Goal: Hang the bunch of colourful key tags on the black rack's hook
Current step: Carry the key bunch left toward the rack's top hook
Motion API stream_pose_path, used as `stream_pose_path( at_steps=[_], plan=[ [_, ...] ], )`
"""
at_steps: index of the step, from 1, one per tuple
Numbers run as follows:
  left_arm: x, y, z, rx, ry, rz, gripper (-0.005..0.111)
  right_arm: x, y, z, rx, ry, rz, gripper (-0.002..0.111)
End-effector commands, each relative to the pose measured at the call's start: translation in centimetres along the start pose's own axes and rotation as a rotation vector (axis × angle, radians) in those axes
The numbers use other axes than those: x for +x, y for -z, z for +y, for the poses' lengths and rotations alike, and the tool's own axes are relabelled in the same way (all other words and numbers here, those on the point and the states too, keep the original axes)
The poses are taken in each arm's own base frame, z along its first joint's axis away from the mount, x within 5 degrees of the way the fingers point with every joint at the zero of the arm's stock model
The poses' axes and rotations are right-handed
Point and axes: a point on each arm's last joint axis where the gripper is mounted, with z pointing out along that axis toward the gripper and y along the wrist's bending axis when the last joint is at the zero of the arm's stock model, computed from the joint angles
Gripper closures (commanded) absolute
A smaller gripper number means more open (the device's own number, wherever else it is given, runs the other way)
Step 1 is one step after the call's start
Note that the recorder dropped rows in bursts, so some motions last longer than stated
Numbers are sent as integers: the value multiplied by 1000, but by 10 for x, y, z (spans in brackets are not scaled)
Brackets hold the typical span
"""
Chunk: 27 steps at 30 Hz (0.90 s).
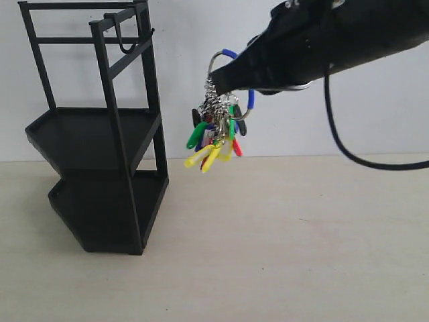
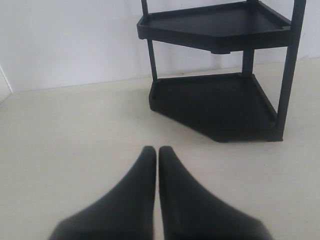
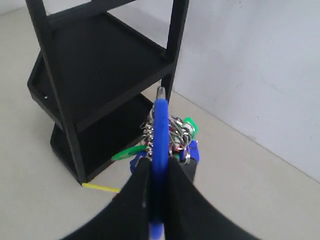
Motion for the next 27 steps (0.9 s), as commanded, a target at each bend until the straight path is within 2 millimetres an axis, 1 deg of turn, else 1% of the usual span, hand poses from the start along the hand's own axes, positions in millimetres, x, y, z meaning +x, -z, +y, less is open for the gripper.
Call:
stream_pose_path(
  at_steps=[1,3,6,10,13,15,17,19,21,22,23,24,25,27],
  plan=[
    [-1,0,0,1,4,-10,102,-11,-10,8,83,84,-119,109],
    [-1,0,0,1,4,-10,102,-11,-12,13,130,106,-111,109],
    [-1,0,0,1,4,-10,102,-13,-8,24,246,177,-101,109],
    [-1,0,0,1,4,-10,102,-22,0,41,371,212,-184,109],
    [-1,0,0,1,4,-10,102,-26,1,51,368,228,-217,109],
    [-1,0,0,1,4,-10,102,-30,-3,53,368,258,-215,109],
    [-1,0,0,1,4,-10,102,-32,-9,54,363,213,-197,109],
    [-1,0,0,1,4,-10,102,-33,-16,60,299,210,-179,109],
    [-1,0,0,1,4,-10,102,-33,-23,68,230,273,-179,109],
    [-1,0,0,1,4,-10,102,-35,-26,69,230,262,-181,109],
    [-1,0,0,1,4,-10,102,-37,-28,66,255,213,-174,109],
    [-1,0,0,1,4,-10,102,-39,-30,63,294,166,-162,109],
    [-1,0,0,1,4,-10,102,-41,-32,60,338,159,-142,109],
    [-1,0,0,1,4,-10,102,-43,-38,61,350,266,-106,109]
  ],
)
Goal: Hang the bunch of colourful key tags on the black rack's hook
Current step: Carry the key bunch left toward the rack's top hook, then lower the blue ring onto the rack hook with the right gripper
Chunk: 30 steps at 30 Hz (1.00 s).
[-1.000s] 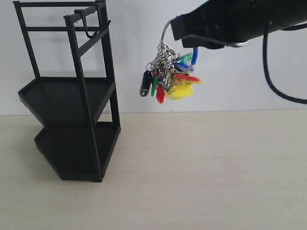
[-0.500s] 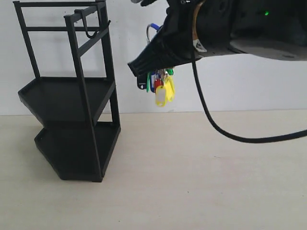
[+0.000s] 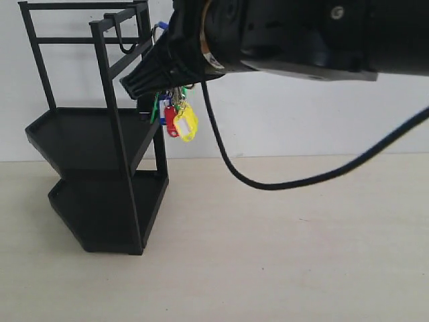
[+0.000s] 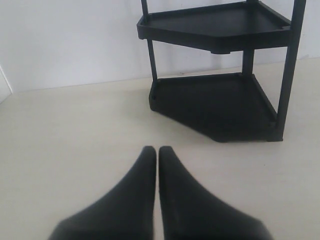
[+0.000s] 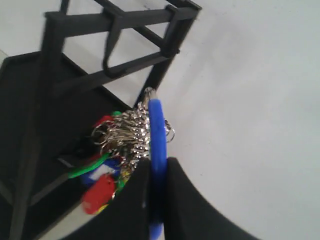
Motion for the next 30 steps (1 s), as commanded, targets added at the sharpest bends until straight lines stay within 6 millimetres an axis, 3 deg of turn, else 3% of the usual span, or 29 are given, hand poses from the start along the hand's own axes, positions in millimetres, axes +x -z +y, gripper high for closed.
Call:
stream_pose_path(
  at_steps=[1,5,10,30],
  plan=[
    [-1,0,0,1,4,-10,102,-9,-8,-2,36,163,26,109],
    [-1,0,0,1,4,-10,102,-17,-16,-3,64,55,31,109],
    [-1,0,0,1,4,-10,102,-27,-21,0,50,70,28,109],
    [-1,0,0,1,4,-10,102,-21,-61,20,69,157,94,109]
  ],
)
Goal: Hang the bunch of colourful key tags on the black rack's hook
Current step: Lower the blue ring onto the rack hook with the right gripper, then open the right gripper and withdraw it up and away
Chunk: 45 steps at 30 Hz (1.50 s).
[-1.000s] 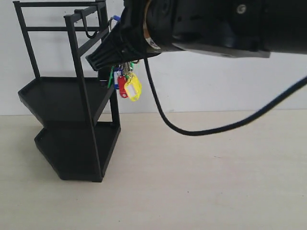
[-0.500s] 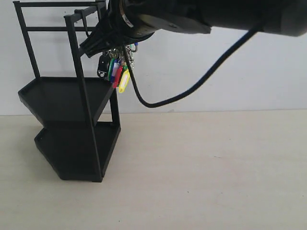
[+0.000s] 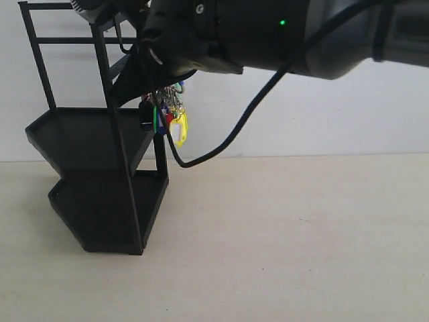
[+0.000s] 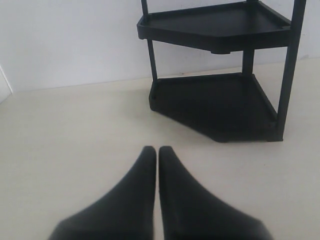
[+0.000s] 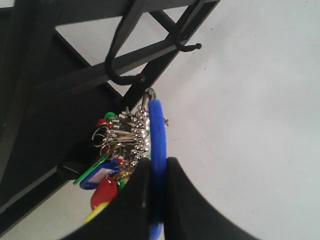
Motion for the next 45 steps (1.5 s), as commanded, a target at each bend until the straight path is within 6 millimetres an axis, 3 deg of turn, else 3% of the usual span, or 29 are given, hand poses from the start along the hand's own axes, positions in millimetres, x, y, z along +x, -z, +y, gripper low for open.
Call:
stream_pose_path(
  at_steps=[1,17,31,35,40,42,45],
  plan=[
    [-1,0,0,1,4,-10,102,-12,1,-5,21,-12,-29,109],
    [-1,0,0,1,4,-10,102,-27,-12,0,-10,-55,-19,109],
    [-1,0,0,1,4,-10,102,-17,-20,10,-31,-55,51,108],
    [-1,0,0,1,4,-10,102,-17,-21,10,-33,-59,48,89],
    [-1,0,0,1,4,-10,102,-20,-16,6,-29,-95,40,35],
    [-1,0,0,1,4,-10,102,-22,-10,0,-15,-155,44,33],
    [-1,0,0,1,4,-10,102,-27,4,-13,11,-192,52,39]
  ],
)
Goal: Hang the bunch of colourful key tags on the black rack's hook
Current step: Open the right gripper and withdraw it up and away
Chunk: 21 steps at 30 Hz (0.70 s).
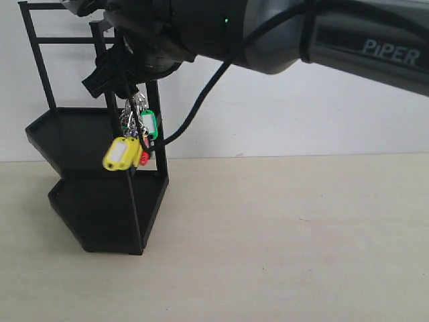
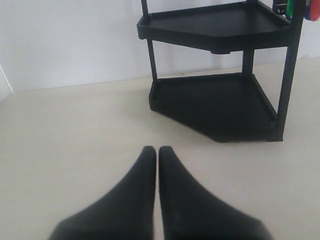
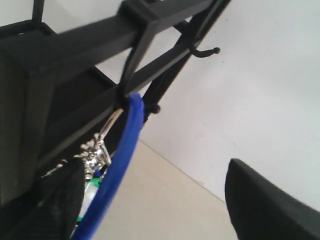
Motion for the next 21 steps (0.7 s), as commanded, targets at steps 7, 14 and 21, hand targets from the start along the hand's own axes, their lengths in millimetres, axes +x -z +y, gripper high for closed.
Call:
stream_pose_path(
  at_steps=[7,14,21],
  plan=[
    [-1,0,0,1,4,-10,102,-18,70,-60,133,-67,66,46],
    [-1,0,0,1,4,-10,102,-17,116,-96,204,-58,160,46],
    [-1,0,0,1,4,-10,102,-4,161,-119,158,-15,151,108]
  ],
)
